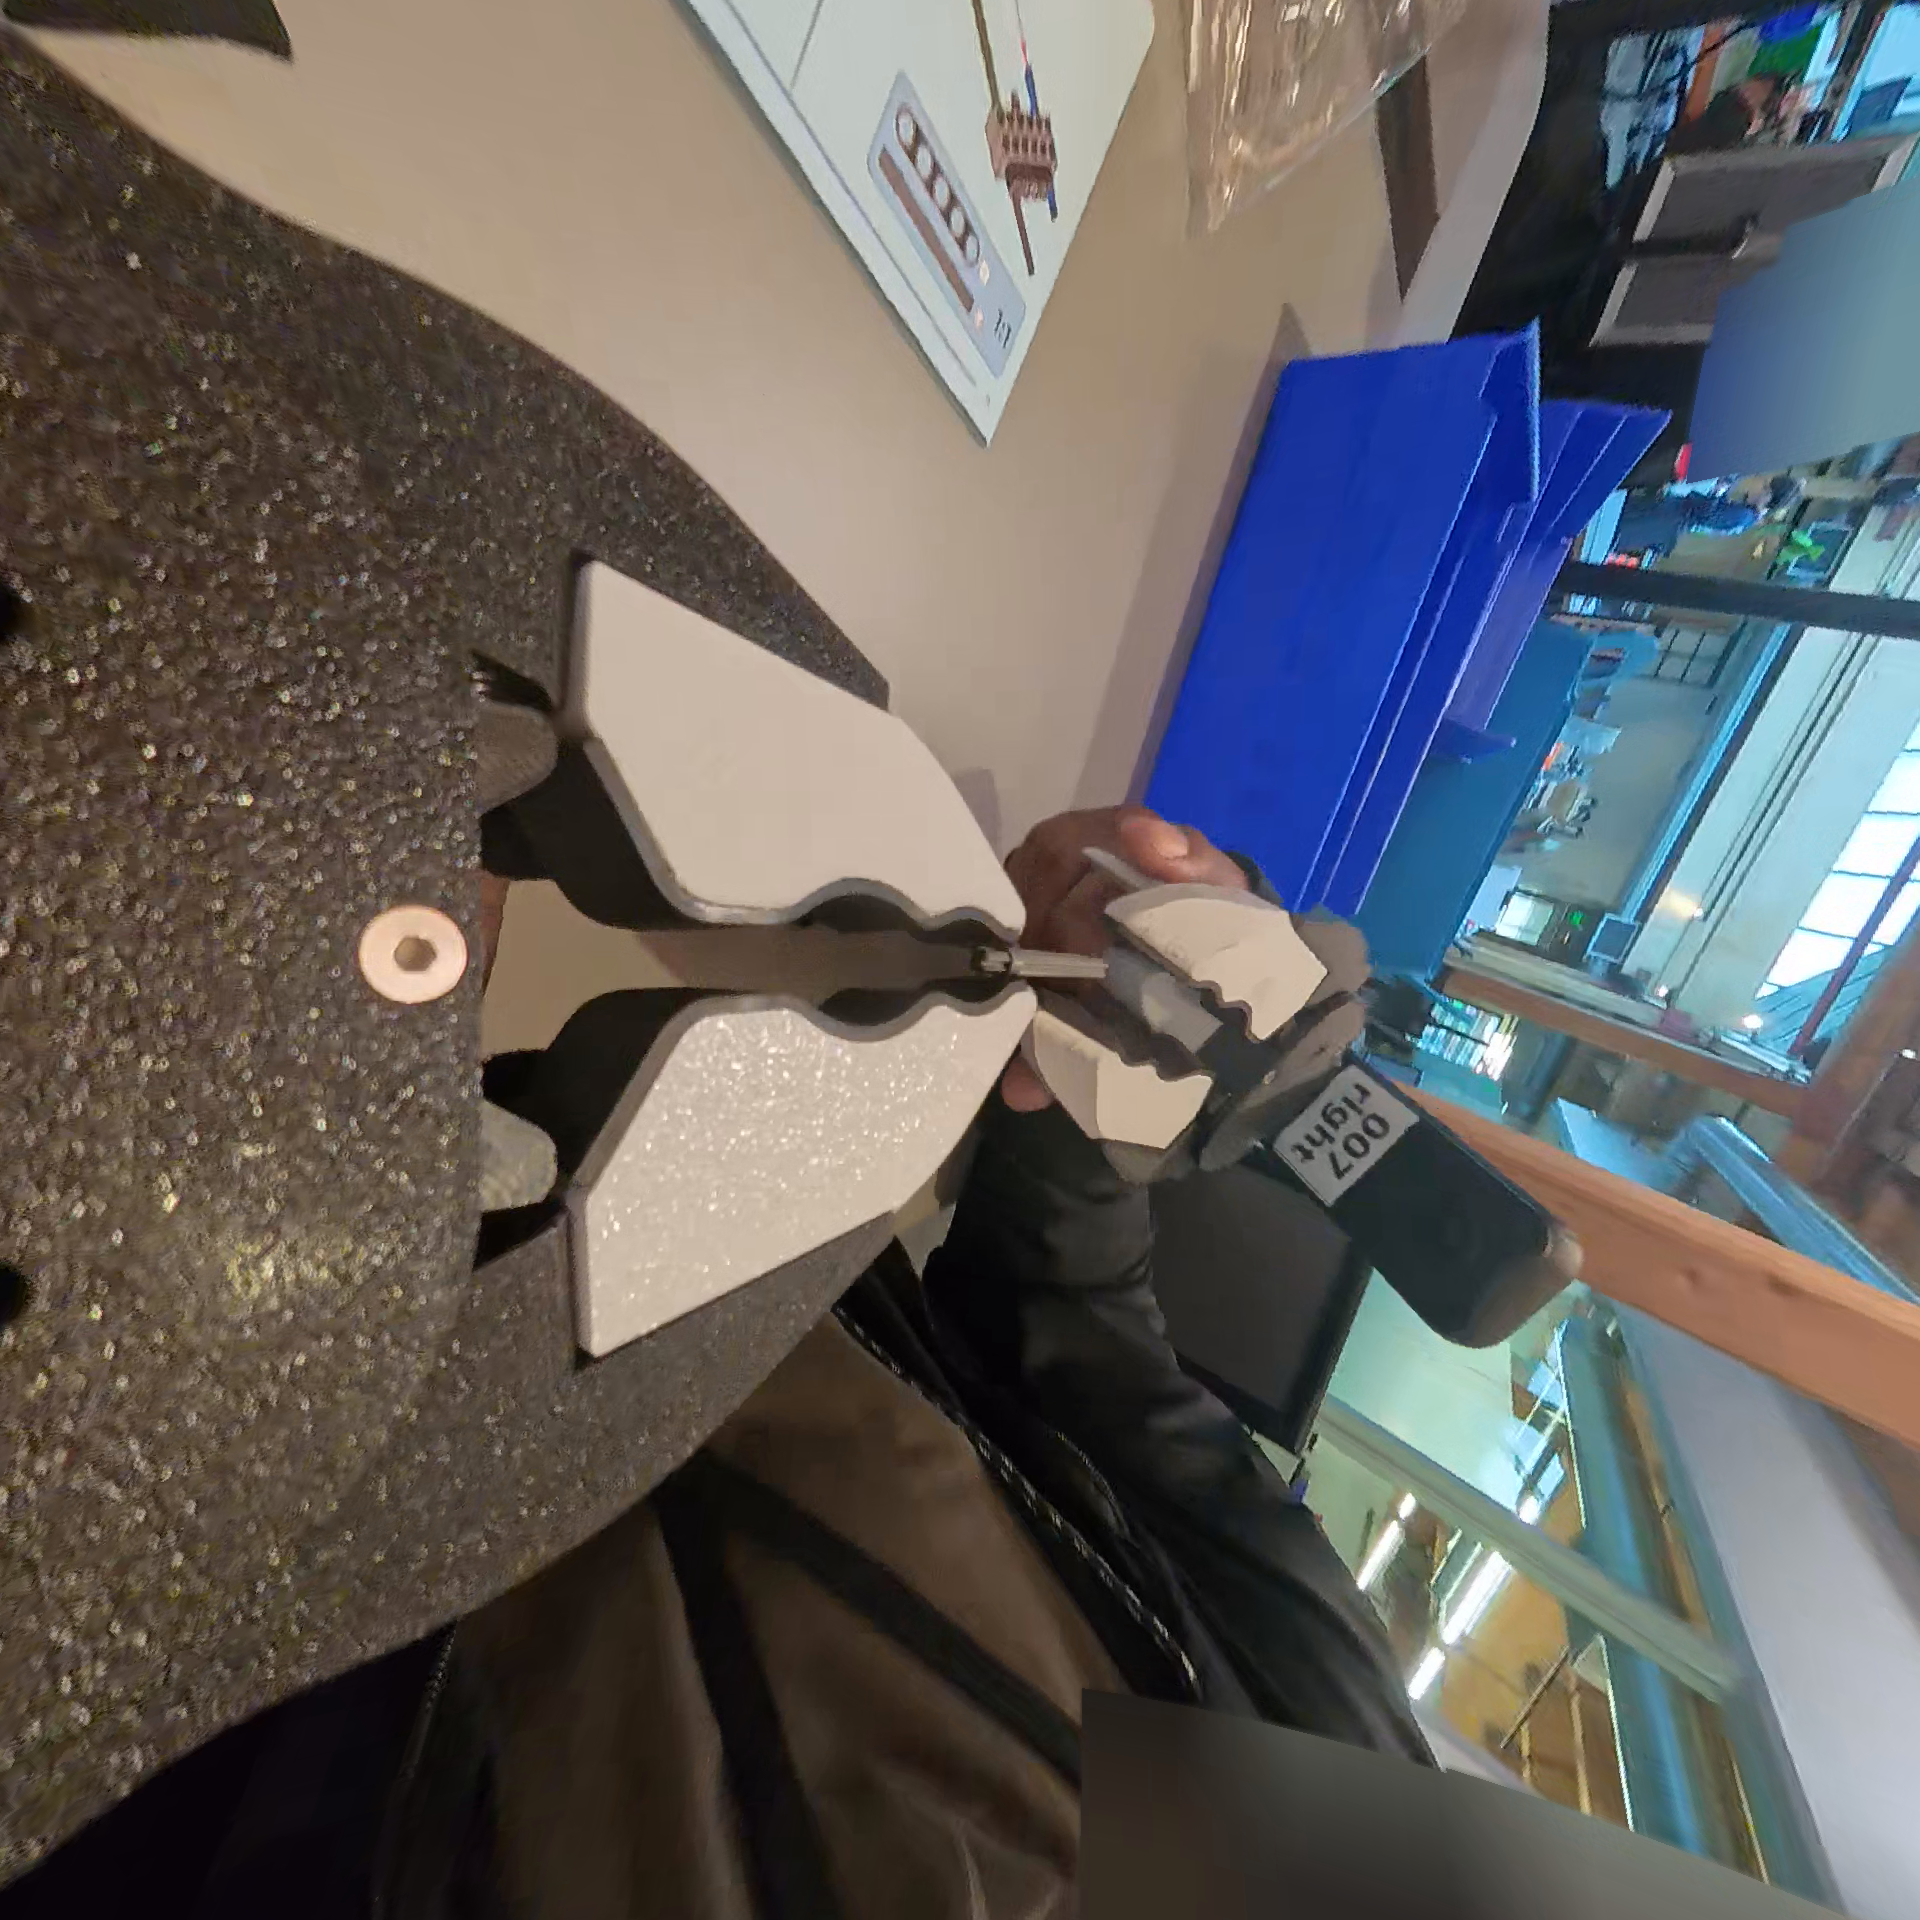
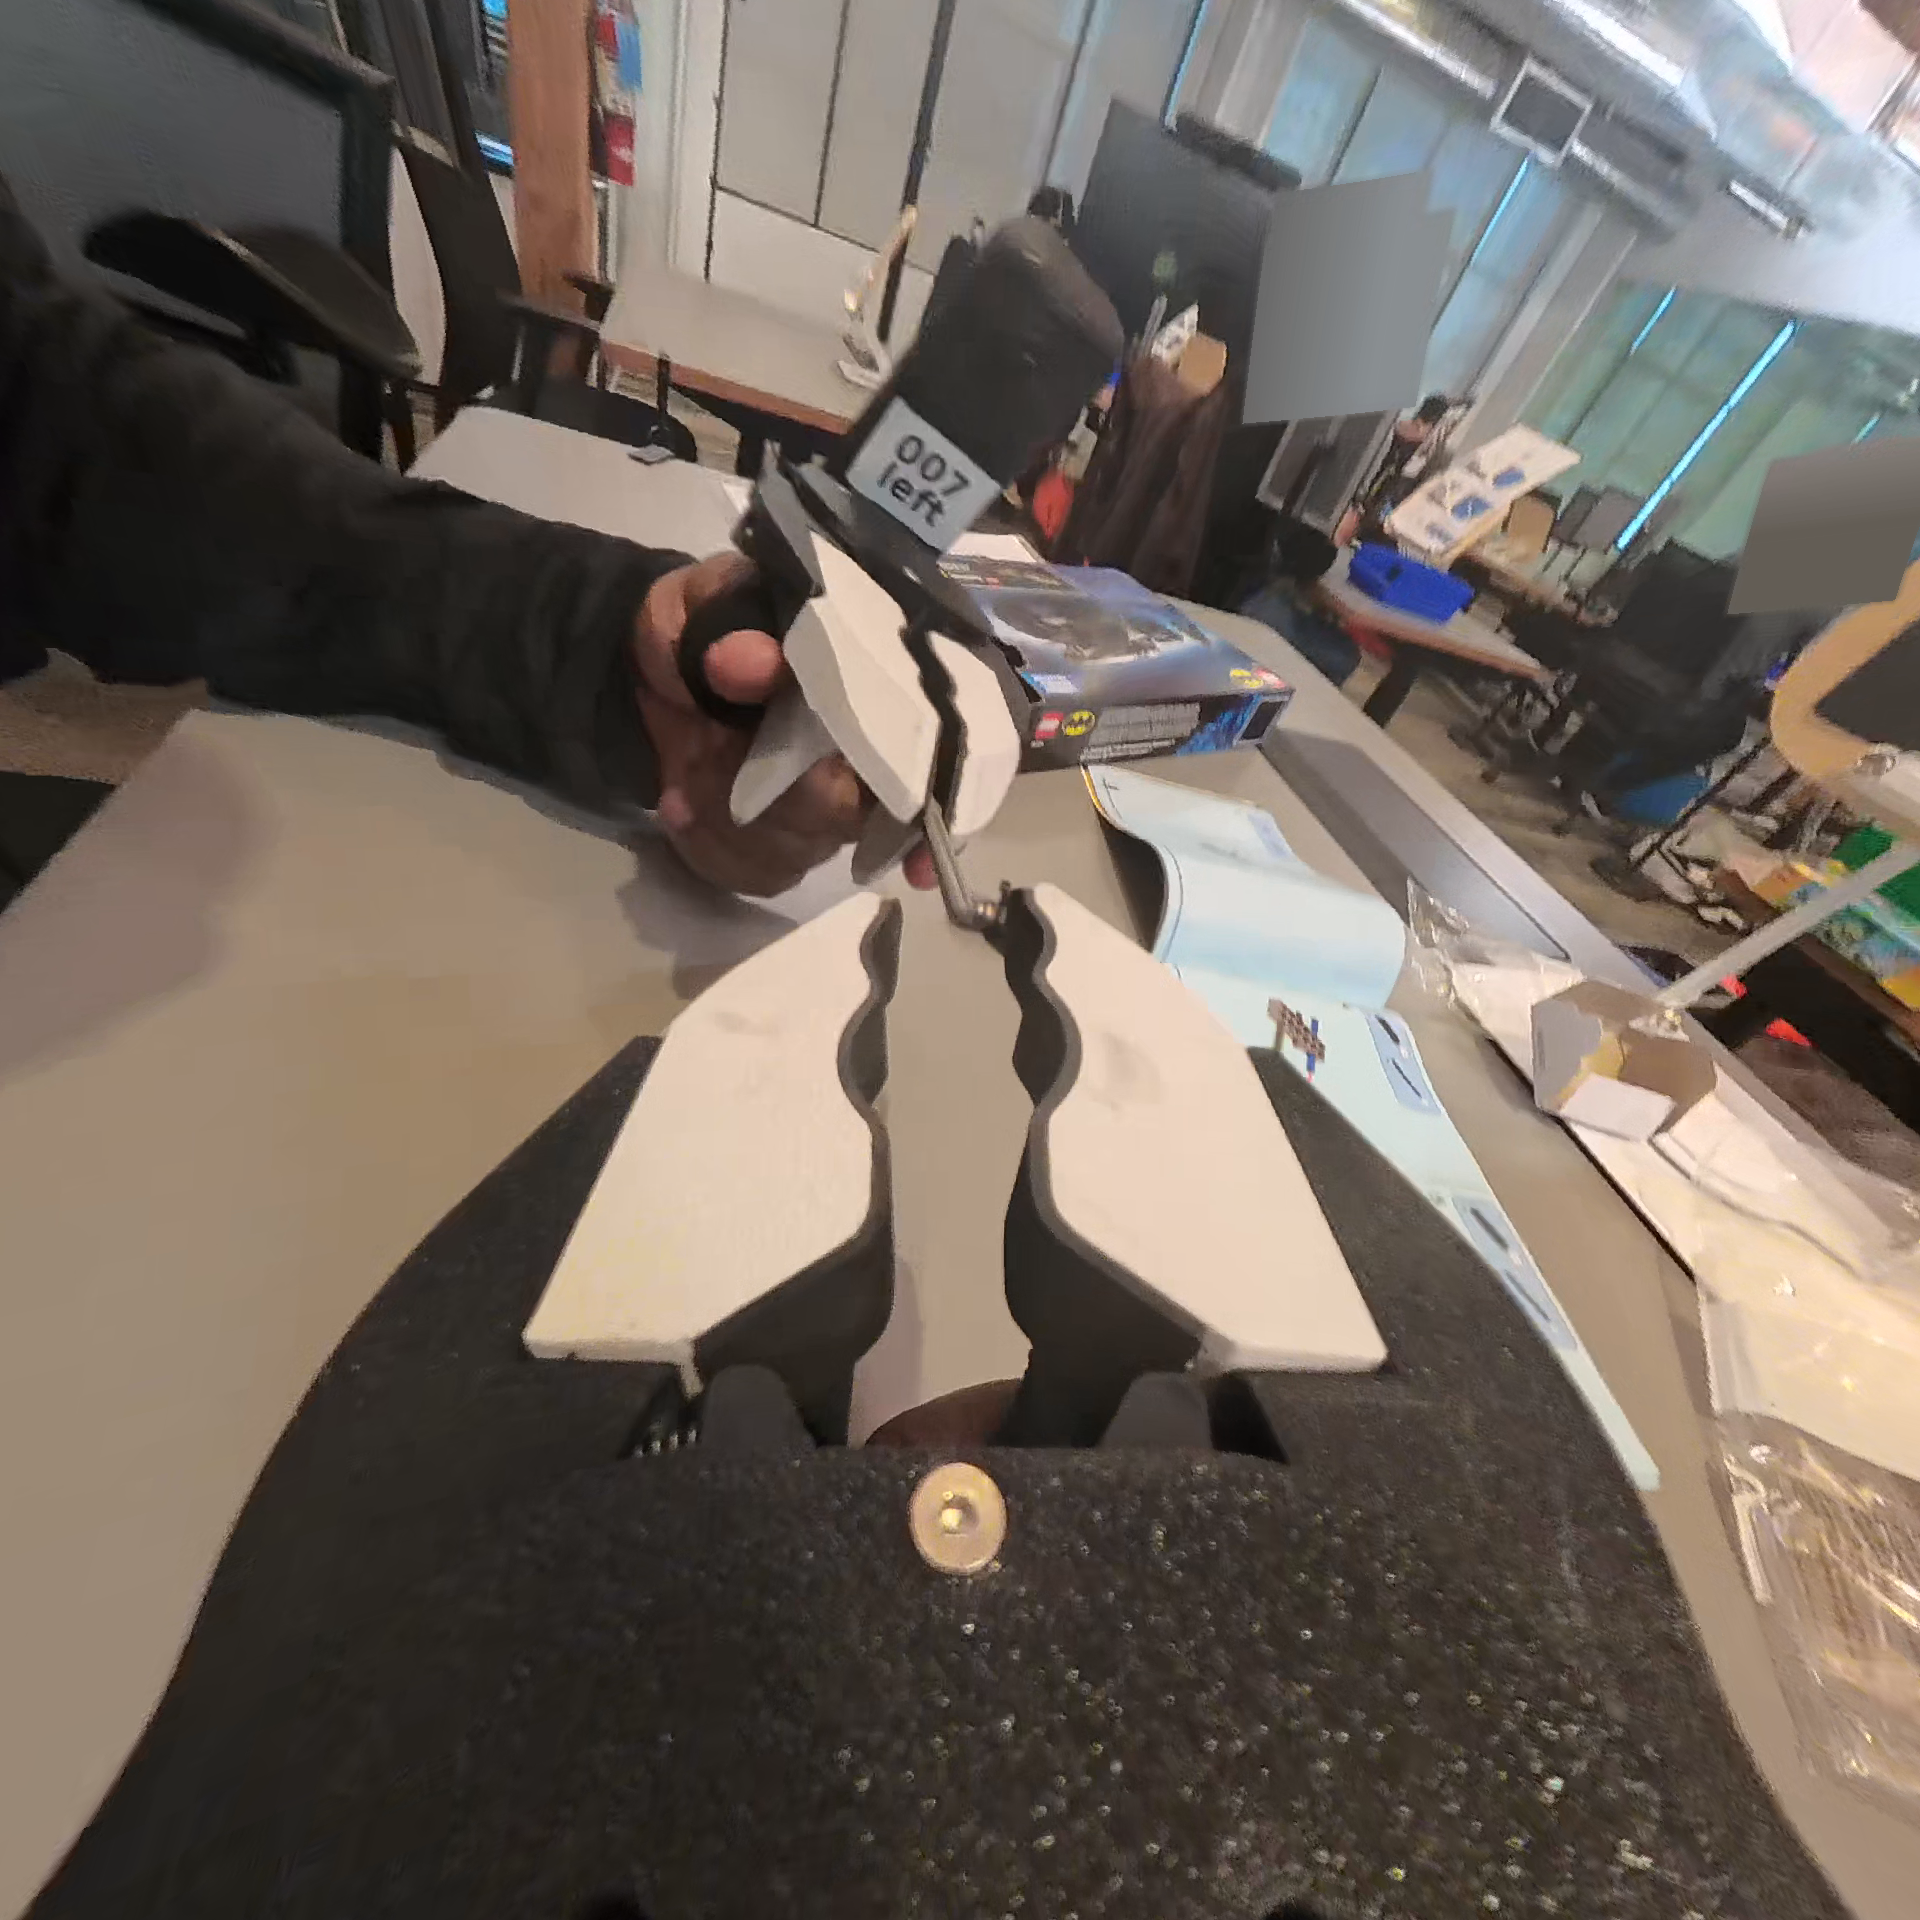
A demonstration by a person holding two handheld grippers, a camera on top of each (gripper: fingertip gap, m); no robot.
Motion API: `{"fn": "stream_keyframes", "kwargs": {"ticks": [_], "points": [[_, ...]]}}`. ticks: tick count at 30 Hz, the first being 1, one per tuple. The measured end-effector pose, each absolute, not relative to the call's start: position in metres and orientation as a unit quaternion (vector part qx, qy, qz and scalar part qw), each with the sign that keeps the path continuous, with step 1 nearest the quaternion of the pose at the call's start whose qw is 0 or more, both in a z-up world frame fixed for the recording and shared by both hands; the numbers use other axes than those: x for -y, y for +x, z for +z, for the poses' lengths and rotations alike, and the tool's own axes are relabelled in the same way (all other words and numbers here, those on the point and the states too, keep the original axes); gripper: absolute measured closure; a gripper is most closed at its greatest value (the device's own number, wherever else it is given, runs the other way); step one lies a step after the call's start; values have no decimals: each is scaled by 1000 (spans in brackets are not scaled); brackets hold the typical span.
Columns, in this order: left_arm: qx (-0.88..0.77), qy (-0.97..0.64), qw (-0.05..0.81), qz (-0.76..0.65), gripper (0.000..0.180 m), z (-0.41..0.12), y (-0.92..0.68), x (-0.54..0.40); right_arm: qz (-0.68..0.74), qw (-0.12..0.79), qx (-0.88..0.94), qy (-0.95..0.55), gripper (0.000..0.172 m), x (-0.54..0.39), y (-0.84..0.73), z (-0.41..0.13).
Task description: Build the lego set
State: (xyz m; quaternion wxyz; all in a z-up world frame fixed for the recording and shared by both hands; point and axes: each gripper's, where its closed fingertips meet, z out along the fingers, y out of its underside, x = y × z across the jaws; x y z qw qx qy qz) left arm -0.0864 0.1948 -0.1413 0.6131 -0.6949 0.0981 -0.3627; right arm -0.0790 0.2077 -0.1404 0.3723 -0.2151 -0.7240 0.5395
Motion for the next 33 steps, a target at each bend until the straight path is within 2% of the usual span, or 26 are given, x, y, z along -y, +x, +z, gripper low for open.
{"fn": "stream_keyframes", "kwargs": {"ticks": [6, 16, 33], "points": [[-105, -686, 594, -407, 176, -143, -72, -193, 541, 384, 727, -179, 151, -190, -74, -139], [-112, -682, 579, -433, 176, -144, -65, -190, 526, 401, 731, -165, 165, -187, -73, -143], [-102, -692, 558, -446, 175, -152, -62, -192, 507, 410, 742, -155, 166, -187, -72, -151]]}}
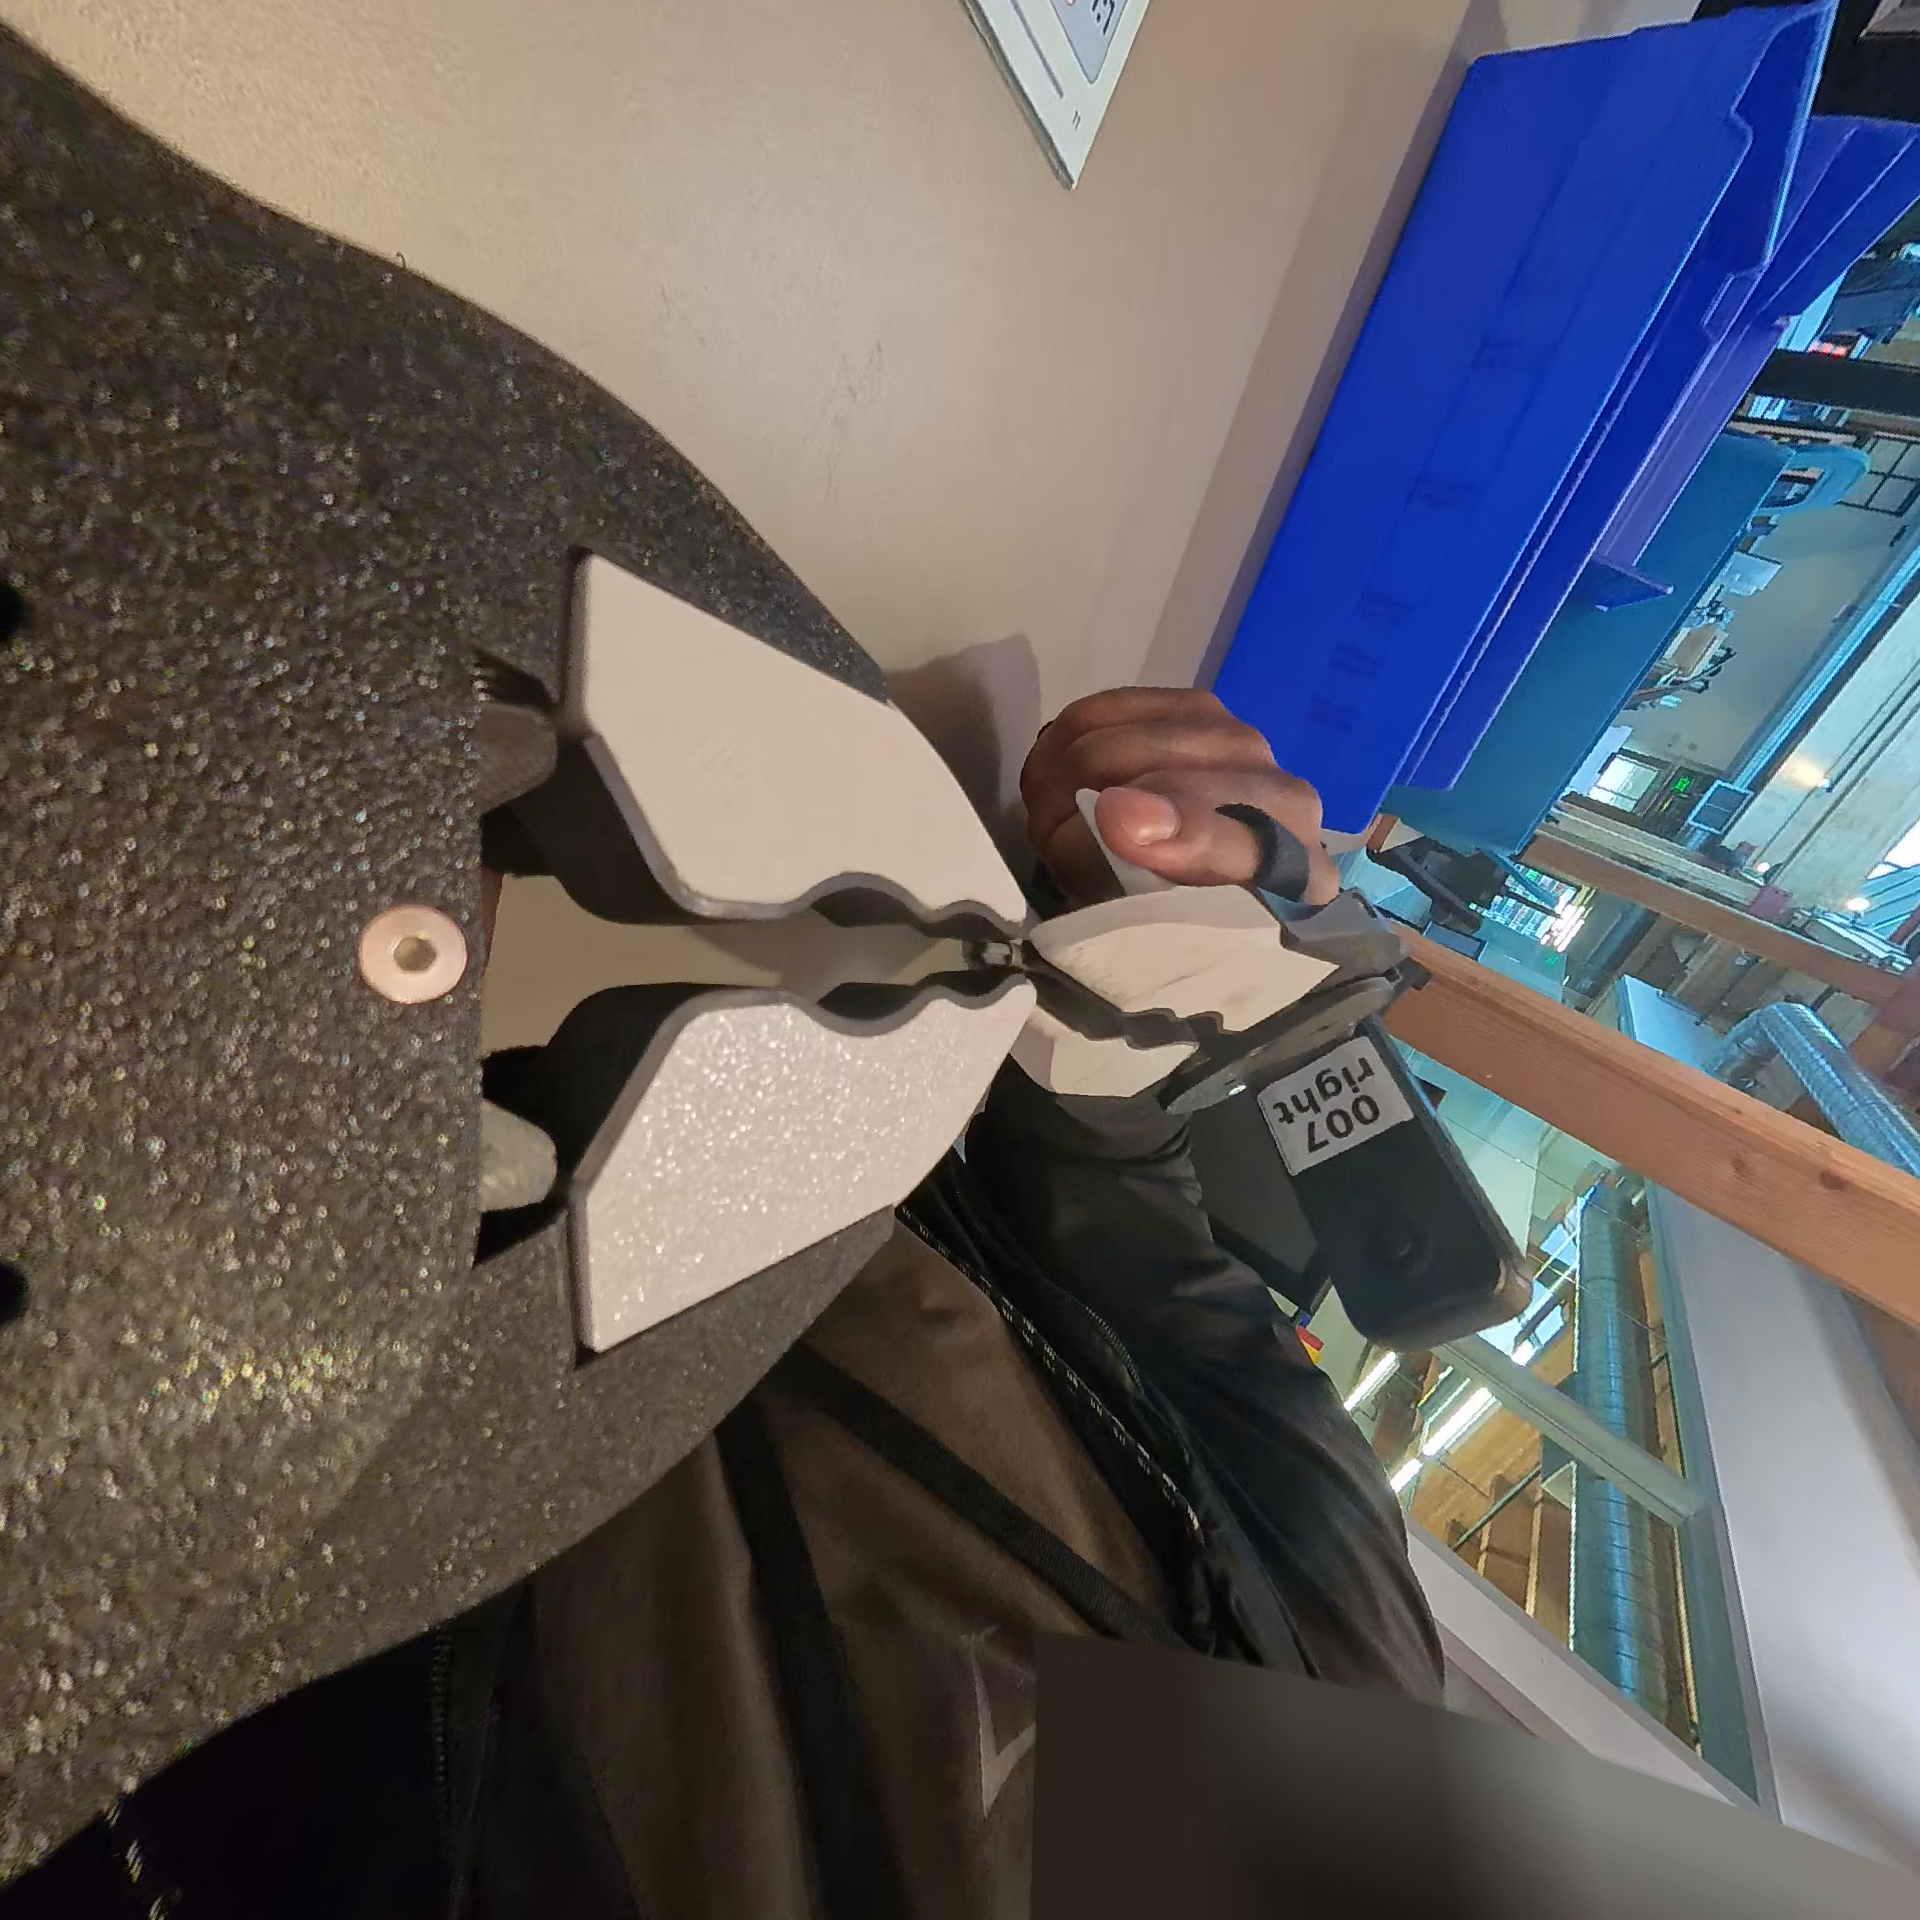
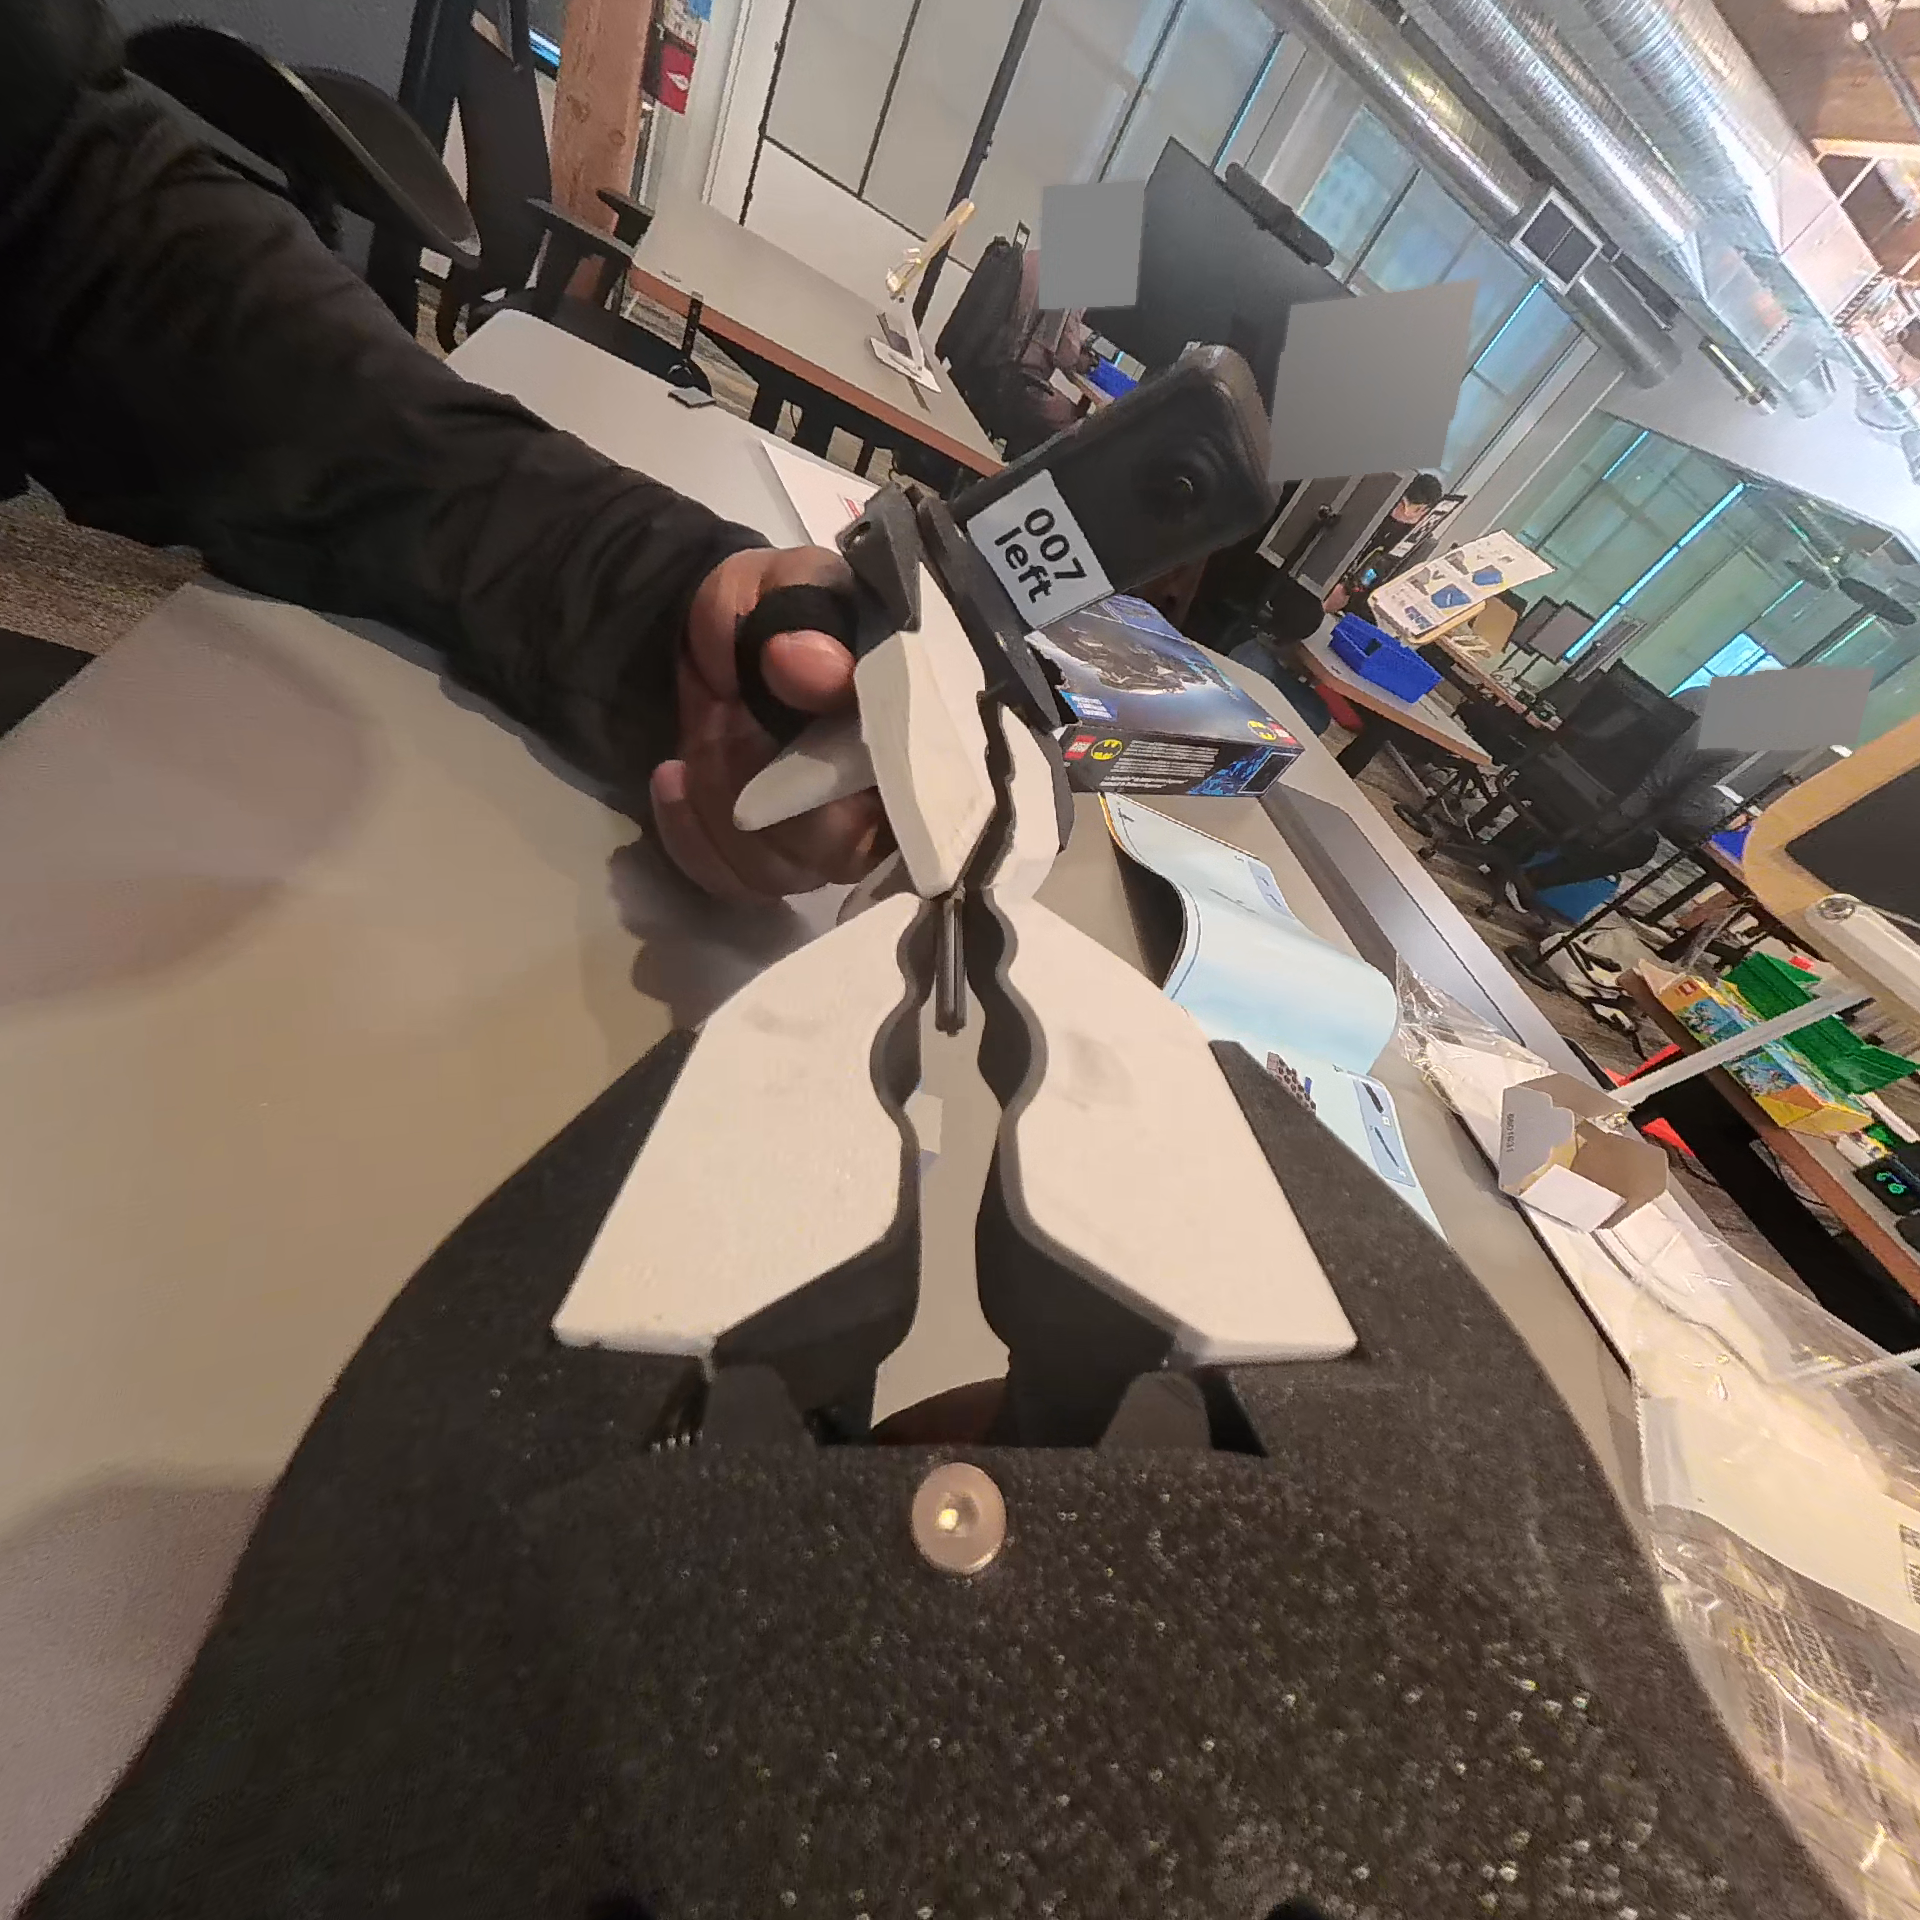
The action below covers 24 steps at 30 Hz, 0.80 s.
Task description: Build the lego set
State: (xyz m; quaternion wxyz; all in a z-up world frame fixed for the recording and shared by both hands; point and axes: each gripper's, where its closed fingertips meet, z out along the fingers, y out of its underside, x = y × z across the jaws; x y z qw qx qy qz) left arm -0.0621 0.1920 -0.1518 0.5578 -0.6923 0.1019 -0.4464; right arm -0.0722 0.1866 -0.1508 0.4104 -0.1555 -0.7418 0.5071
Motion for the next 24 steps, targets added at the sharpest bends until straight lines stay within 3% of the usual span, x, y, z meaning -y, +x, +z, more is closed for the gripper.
{"fn": "stream_keyframes", "kwargs": {"ticks": [6, 11, 15, 24], "points": [[-89, -702, 563, -427, 174, -154, -67, -196, 498, 419, 740, -171, 167, -192, -76, -153], [-86, -739, 565, -356, 145, -165, -86, -198, 503, 416, 731, -200, 167, -208, -76, -150], [-105, -796, 515, -301, 135, -192, -95, -195, 510, 404, 726, -223, 167, -224, -74, -152], [-171, -854, 436, -225, 138, -224, -88, -197, 500, 384, 738, -241, 167, -236, -73, -166]]}}
